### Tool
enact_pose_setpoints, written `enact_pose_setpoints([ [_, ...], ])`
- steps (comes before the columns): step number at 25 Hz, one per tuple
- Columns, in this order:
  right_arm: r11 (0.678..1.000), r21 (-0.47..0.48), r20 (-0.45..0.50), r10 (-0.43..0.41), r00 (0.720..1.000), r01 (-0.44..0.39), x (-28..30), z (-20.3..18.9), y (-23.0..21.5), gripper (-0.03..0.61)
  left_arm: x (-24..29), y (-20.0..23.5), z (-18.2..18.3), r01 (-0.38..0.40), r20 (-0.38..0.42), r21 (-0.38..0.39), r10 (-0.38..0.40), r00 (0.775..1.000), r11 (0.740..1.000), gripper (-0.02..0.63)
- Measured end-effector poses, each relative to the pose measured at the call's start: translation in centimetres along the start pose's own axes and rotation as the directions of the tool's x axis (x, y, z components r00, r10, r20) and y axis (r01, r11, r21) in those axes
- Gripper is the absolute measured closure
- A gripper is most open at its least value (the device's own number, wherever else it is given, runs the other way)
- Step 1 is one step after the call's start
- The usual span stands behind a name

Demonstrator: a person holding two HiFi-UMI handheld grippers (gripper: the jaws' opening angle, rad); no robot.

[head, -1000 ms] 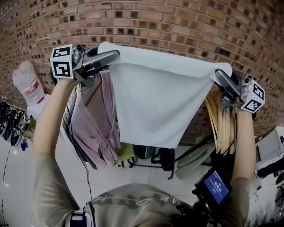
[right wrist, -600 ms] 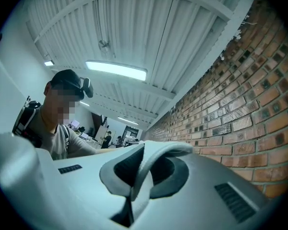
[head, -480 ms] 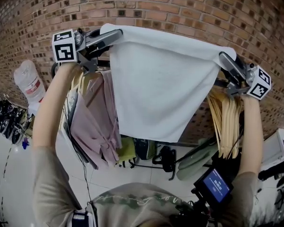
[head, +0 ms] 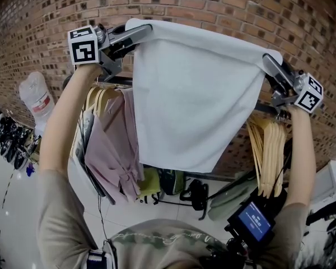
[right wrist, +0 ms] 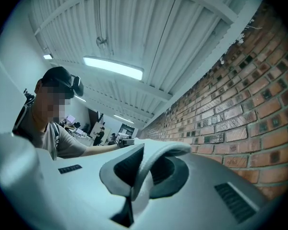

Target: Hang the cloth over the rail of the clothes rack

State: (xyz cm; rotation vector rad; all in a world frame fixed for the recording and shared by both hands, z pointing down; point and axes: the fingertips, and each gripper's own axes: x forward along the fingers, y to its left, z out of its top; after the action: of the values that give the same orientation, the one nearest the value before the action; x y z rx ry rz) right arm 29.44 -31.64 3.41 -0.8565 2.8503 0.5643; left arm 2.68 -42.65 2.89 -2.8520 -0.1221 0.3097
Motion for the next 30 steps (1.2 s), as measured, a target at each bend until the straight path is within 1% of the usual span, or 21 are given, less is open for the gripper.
enact_pose_setpoints([
  [3, 1.0, -0.016, -0.003, -0.009, 1.0, 0.009, 0.3, 0.4, -0.7, 0.561, 0.2, 0.6, 0.2, -0.014, -0.012, 0.005, 0.014, 1.0, 1.0, 0.597],
  [5, 0.999, -0.03, 0.016, -0.009, 1.0, 0.009, 0.7, 1.4, -0.7, 0.561, 0.4, 1.1, 0.3, -0.027, -0.014, 0.008, 0.027, 1.0, 1.0, 0.597],
  [8, 1.0, -0.021, 0.037, -0.004, 0.999, 0.005, 1.0, 2.0, -1.2, 0.561, 0.6, 1.9, 0.4, -0.044, -0.017, 0.018, 0.044, 0.999, 0.999, 0.597],
  [11, 1.0, -0.004, 0.038, -0.011, 0.999, 0.011, 0.9, 1.5, -2.3, 0.561, 1.0, 2.3, 0.7, -0.055, -0.021, 0.032, 0.056, 0.998, 0.998, 0.597],
  [16, 0.998, 0.018, 0.014, -0.057, 0.998, 0.057, 1.0, 0.4, -4.6, 0.561, 1.8, 4.0, -0.1, -0.077, -0.052, 0.031, 0.079, 0.996, 0.997, 0.597],
  [24, 0.996, -0.007, -0.001, -0.086, 0.996, 0.086, 1.8, 2.1, -7.5, 0.561, 2.8, 6.5, 0.9, -0.108, -0.072, 0.051, 0.111, 0.991, 0.993, 0.597],
  [27, 0.996, 0.018, -0.01, -0.092, 0.996, 0.093, 2.0, 1.0, -8.1, 0.561, 2.7, 7.5, -0.2, -0.118, -0.093, 0.032, 0.12, 0.988, 0.992, 0.597],
  [30, 0.993, 0.052, -0.035, -0.103, 0.994, 0.105, 2.0, -1.4, -9.0, 0.561, 2.6, 8.2, -2.0, -0.124, -0.113, 0.015, 0.125, 0.986, 0.992, 0.597],
])
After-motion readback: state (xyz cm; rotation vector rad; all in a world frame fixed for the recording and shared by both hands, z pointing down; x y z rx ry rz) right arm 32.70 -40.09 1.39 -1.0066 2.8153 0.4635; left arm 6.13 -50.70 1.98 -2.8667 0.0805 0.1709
